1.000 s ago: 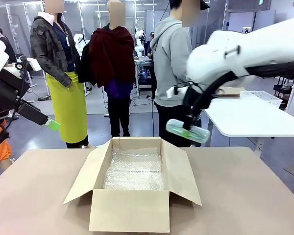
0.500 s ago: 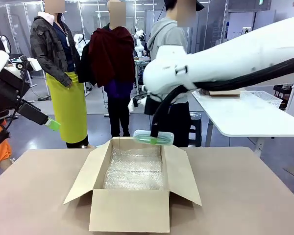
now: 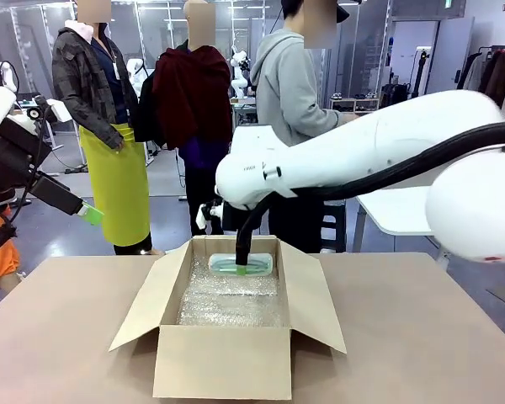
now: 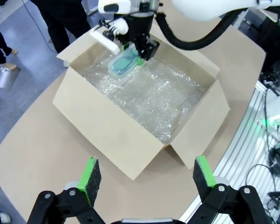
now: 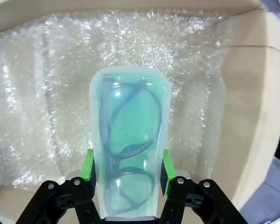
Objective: Pack the glasses set securely to prepare it for shipping.
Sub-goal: Place the Glasses case inside the Package Box.
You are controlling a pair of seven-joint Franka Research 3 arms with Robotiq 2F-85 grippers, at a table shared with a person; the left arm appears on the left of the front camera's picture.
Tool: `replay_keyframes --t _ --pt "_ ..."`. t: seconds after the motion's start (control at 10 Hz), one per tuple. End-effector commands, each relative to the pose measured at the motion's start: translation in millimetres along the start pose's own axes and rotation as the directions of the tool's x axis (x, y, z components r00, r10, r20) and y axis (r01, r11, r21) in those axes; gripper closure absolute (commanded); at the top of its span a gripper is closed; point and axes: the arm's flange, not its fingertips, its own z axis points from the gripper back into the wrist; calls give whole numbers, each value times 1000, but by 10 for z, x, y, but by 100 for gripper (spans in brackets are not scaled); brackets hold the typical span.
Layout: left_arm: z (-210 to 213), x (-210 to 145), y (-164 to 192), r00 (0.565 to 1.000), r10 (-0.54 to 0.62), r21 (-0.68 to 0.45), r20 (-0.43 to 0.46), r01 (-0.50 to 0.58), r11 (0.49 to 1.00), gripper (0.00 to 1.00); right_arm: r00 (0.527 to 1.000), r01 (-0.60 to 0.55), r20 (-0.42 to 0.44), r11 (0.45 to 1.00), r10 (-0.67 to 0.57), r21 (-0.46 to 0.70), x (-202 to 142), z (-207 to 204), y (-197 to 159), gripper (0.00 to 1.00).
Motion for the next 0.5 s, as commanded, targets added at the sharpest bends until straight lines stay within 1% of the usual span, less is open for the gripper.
replay_keyframes --t 0.0,0.2,0.3,0.4 --pt "25 8 10 1000 -6 -8 7 6 1000 0 1000 -16 1 1000 16 -6 58 -144 -55 75" --pt "25 8 10 1000 -6 -8 7 6 1000 0 999 -28 28 999 29 -24 30 -317 -75 75" --pt "25 8 10 1000 -6 -8 7 6 1000 0 999 -33 15 999 33 -18 37 -367 -67 75" --pt "25 8 10 1000 -6 -8 7 6 1000 0 999 -35 8 999 35 -17 51 -396 -61 28"
